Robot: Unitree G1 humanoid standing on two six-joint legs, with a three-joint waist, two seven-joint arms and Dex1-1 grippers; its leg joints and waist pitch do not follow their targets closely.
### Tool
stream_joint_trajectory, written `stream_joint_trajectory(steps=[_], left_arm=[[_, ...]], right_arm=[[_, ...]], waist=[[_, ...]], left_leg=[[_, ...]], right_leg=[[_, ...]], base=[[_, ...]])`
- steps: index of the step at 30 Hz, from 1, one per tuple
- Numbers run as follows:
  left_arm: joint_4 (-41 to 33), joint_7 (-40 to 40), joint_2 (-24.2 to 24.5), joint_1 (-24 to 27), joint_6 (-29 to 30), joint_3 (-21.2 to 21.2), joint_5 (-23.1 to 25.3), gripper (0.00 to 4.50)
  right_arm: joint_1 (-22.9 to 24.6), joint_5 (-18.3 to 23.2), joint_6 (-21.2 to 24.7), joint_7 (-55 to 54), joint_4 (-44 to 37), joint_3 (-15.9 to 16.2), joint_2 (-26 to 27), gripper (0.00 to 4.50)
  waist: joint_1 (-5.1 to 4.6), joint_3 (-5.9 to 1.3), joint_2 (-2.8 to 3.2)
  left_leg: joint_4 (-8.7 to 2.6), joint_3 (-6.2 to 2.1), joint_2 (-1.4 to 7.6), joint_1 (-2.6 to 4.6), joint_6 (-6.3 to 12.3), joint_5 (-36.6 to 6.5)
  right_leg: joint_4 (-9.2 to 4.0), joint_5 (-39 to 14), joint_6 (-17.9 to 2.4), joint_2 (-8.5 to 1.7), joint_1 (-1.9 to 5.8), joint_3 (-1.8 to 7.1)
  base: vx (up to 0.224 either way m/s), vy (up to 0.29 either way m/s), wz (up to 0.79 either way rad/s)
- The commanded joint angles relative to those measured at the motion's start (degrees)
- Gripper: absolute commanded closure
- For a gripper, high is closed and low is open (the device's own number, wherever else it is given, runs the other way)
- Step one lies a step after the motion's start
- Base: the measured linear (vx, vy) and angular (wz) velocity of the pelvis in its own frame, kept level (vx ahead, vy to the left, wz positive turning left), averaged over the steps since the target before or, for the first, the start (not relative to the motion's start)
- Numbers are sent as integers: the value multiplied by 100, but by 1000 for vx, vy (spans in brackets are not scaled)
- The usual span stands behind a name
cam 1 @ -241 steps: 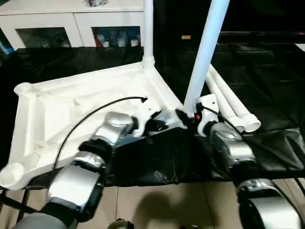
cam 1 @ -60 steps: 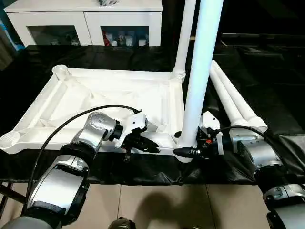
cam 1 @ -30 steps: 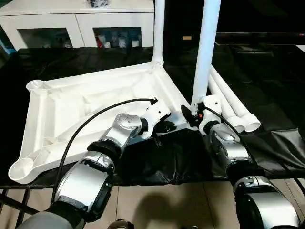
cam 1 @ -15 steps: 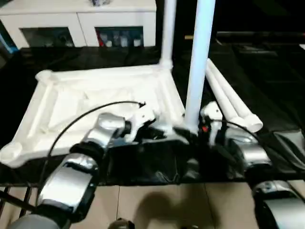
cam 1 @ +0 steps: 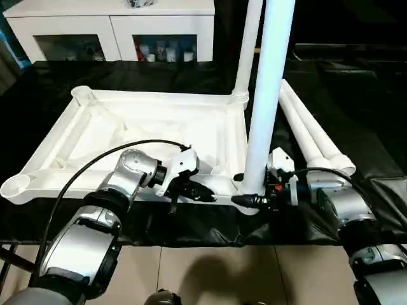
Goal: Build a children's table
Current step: Insert table leg to table base
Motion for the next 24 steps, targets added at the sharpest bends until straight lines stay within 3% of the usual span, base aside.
stream_joint_trajectory(steps=[1,4,7,8,10,12,15,19,21,23,24], left_arm=[[-120,100,-35,-20,-34,-34,-48,450],[-76,311,-102,-42,23,23,-63,450],[80,1299,-330,-202,302,171,-8,450],[126,1572,-404,-253,362,218,-8,450],[231,2262,-641,-394,537,346,-39,450],[286,2672,-799,-476,638,390,-34,450],[427,3657,-1168,-632,892,499,-37,450],[474,4269,-1420,-681,941,491,37,450],[453,4231,-1479,-658,869,424,86,450],[442,4196,-1505,-633,857,374,125,450],[447,4180,-1518,-619,797,331,167,450]], right_arm=[[144,-17,130,355,-105,381,100,174],[228,31,213,169,-180,304,171,175],[207,10,125,-1004,68,-89,519,176],[146,-94,26,-1533,235,-182,621,176],[-32,-261,-126,-2833,685,-446,895,176],[-146,-278,-152,-3535,943,-621,1057,176],[-434,-178,-130,-5012,1452,-1015,1380,178],[-610,-205,-208,-5811,1730,-1172,1628,178],[-655,-226,-259,-5924,1794,-1192,1717,178],[-693,-217,-305,-5993,1858,-1233,1785,178],[-737,-218,-381,-6101,1953,-1287,1836,178]], waist=[[6,-447,-58],[9,-443,-52],[13,-440,-62],[-6,-410,-37],[-74,-399,-57],[-125,-390,-49],[-195,-410,-25],[-183,-432,-34],[-177,-452,-41],[-175,-455,-25],[-177,-452,-48]], left_leg=[[-377,-175,395,147,474,-1281],[-383,-179,398,149,433,-1312],[-387,-178,400,151,394,-1342],[-412,-179,410,177,272,-1506],[-438,-219,381,199,-40,-1860],[-444,-229,366,226,-126,-1993],[-443,-230,348,204,-83,-1914],[-407,-199,321,164,118,-1617],[-384,-185,306,142,269,-1380],[-378,-179,313,147,351,-1323],[-383,-181,313,135,380,-1318]], right_leg=[[-360,-1017,-1610,-442,276,252],[-365,-1082,-1603,-445,270,252],[-372,-1137,-1585,-447,267,252],[-394,-1366,-1556,-441,214,260],[-456,-2063,-1365,-470,209,261],[-487,-2260,-1272,-456,186,261],[-486,-1968,-1263,-441,205,268],[-470,-1484,-1307,-432,239,273],[-435,-1114,-1379,-421,266,263],[-425,-988,-1421,-416,262,257],[-424,-1002,-1427,-417,278,249]], base=[[0,0,0],[0,0,0],[0,0,0],[0,0,0],[0,0,0],[0,0,0],[0,0,0],[0,0,0],[0,0,0],[0,0,0],[0,0,0]])
